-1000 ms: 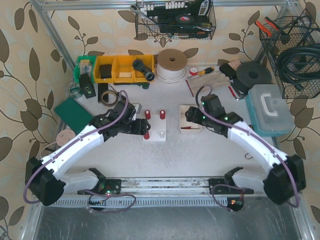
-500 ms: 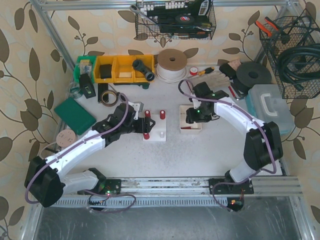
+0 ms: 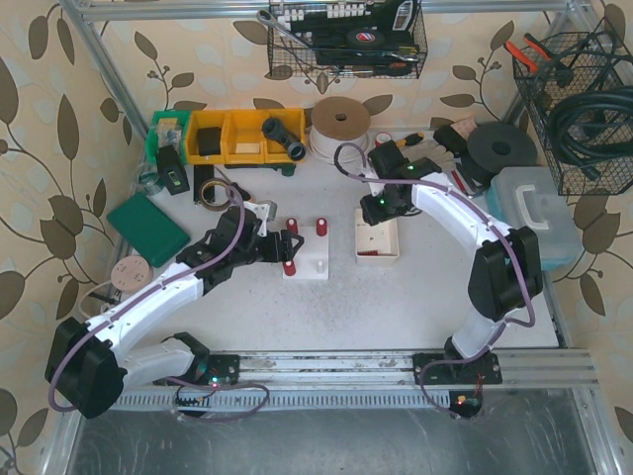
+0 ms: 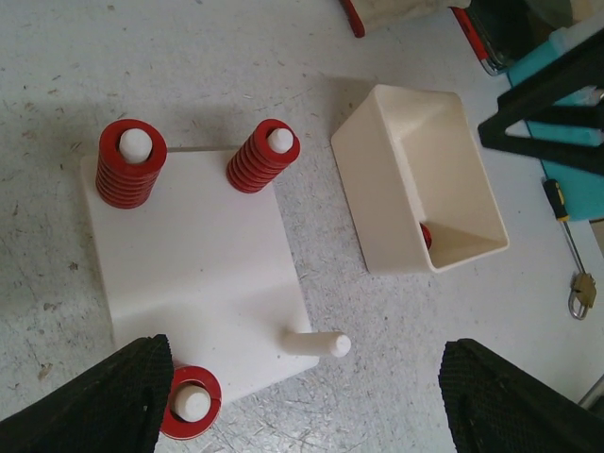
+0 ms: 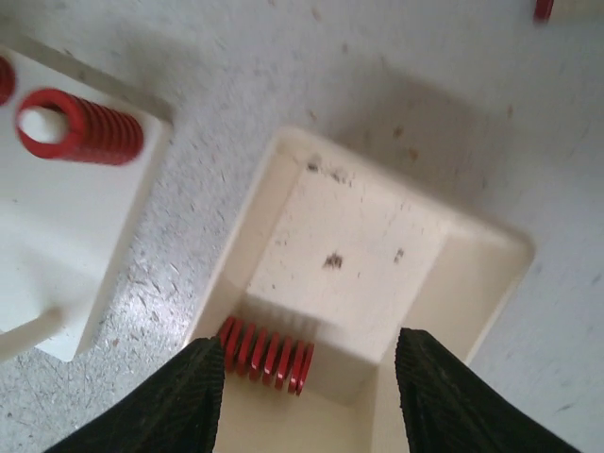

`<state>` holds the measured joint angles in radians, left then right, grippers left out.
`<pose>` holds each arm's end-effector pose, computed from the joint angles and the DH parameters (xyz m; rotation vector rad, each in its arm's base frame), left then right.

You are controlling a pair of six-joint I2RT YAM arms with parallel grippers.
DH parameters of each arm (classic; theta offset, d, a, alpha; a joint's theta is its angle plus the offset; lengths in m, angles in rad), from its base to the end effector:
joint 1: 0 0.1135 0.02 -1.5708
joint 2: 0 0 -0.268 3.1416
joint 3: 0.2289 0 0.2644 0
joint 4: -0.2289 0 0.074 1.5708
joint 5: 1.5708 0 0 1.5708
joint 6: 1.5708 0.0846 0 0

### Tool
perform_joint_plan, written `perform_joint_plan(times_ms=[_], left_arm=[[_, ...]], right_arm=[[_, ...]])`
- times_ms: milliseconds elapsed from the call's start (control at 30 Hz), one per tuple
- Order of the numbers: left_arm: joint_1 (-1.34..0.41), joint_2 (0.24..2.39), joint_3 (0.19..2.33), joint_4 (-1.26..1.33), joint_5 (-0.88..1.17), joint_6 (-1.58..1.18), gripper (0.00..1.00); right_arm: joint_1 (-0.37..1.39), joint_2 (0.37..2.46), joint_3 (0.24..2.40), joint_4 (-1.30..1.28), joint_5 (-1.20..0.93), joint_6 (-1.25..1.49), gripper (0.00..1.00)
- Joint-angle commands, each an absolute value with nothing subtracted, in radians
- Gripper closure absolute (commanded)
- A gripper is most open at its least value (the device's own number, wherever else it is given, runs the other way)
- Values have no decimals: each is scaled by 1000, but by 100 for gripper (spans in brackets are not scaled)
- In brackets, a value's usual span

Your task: Install the large spring

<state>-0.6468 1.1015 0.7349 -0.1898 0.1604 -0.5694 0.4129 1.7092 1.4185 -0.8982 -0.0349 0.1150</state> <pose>0.2268 -0.1882 0.2330 0.1874 2.2434 -0.8623 0.3468 0.1552 0.2155 -0.4212 2.7438 0.1868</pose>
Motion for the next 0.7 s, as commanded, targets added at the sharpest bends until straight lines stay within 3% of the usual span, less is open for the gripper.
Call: perform_joint_plan(times_ms=[0,300,533,667], left_arm=[[-634,1075,725,-150,182,-581,20],[-632,1106,738,-160,181,-586,20],[-628,1126,746,-163,195,-581,20],[-617,1124,741,-156,211,-579,20]], right_arm=[[444,1741,1481,-934,32,-35,48],[447,1746,1483,-841,100,-150,32],[389,1807,1570,-881,96,-155,29],[371,1838,1586,-941,174,-27,28]])
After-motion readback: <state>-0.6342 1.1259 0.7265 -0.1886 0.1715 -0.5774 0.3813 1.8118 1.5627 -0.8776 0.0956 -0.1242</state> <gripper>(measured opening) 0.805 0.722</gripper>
